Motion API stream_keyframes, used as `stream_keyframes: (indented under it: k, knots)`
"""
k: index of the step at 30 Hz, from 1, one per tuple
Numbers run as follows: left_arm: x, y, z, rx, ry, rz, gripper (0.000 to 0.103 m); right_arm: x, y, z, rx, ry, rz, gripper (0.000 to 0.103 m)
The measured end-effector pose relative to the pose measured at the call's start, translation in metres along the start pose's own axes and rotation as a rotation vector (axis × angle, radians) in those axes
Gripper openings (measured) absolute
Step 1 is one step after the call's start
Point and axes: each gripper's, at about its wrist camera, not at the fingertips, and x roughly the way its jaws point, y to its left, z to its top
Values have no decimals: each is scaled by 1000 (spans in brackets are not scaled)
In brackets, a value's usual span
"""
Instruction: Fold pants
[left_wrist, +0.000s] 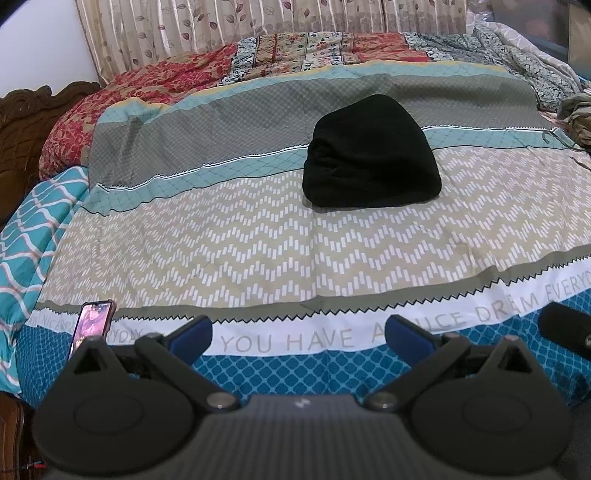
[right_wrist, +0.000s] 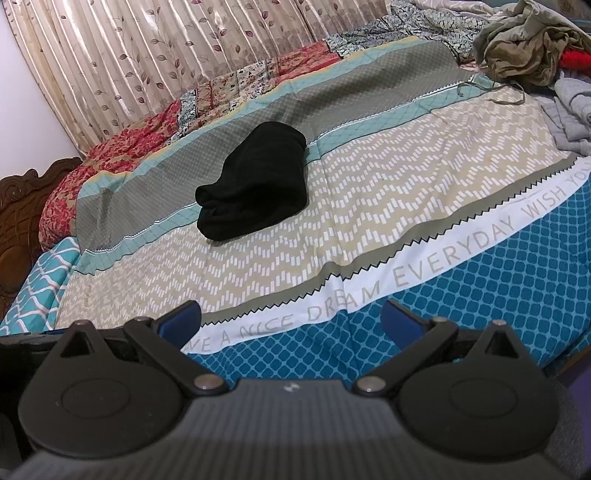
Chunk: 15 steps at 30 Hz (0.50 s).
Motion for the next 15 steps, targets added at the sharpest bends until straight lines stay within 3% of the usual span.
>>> stream_keyframes:
  k: [15]
  knots:
    - [4, 0, 0, -7, 18, -13, 103, 2, -3, 1, 7, 5, 0, 103]
